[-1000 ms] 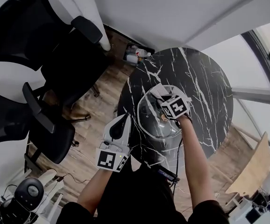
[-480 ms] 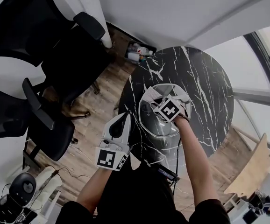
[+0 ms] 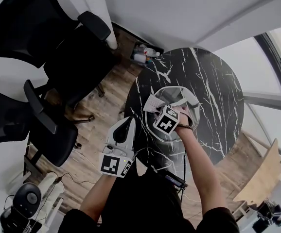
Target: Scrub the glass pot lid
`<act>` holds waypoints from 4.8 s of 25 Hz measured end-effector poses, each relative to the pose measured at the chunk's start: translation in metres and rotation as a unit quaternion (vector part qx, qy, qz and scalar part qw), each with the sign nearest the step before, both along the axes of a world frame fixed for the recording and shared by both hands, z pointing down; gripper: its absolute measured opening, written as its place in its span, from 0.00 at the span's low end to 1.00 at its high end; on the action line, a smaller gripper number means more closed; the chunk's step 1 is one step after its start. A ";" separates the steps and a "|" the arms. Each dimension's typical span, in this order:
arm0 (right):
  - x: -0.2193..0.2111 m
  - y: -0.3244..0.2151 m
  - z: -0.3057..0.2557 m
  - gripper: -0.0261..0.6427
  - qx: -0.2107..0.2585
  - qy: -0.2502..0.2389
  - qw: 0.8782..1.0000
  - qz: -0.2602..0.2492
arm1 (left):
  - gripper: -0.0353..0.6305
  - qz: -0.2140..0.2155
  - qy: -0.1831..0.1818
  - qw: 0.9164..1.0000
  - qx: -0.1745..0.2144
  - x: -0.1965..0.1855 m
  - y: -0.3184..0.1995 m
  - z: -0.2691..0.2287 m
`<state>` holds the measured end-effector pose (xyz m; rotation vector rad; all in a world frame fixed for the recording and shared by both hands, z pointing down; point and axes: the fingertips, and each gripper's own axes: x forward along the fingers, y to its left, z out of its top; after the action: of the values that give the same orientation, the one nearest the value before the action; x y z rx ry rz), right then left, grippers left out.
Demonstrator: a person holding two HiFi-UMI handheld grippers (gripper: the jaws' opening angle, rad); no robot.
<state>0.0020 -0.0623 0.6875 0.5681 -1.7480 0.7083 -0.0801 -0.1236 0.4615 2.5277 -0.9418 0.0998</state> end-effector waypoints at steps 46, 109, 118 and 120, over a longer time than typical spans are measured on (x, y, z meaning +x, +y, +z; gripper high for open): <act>-0.029 0.115 0.007 0.13 0.058 0.042 0.985 -0.155 | 0.06 0.031 -0.008 0.999 0.004 0.030 0.041 -0.001; 0.122 0.133 -0.117 0.13 0.341 0.057 0.897 0.276 | 0.06 0.083 -0.006 0.996 0.035 0.084 0.096 -0.044; 0.094 0.110 -0.070 0.13 0.285 0.072 0.930 0.220 | 0.06 0.081 -0.017 0.996 0.033 0.078 0.099 -0.038; 0.087 0.112 -0.063 0.13 0.271 0.069 0.936 0.212 | 0.06 0.079 -0.020 0.996 0.030 0.077 0.099 -0.039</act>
<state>0.0893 0.0498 0.6242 1.3720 -1.6987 0.4494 -0.0029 -0.0250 0.4230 2.6631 -0.7683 0.1720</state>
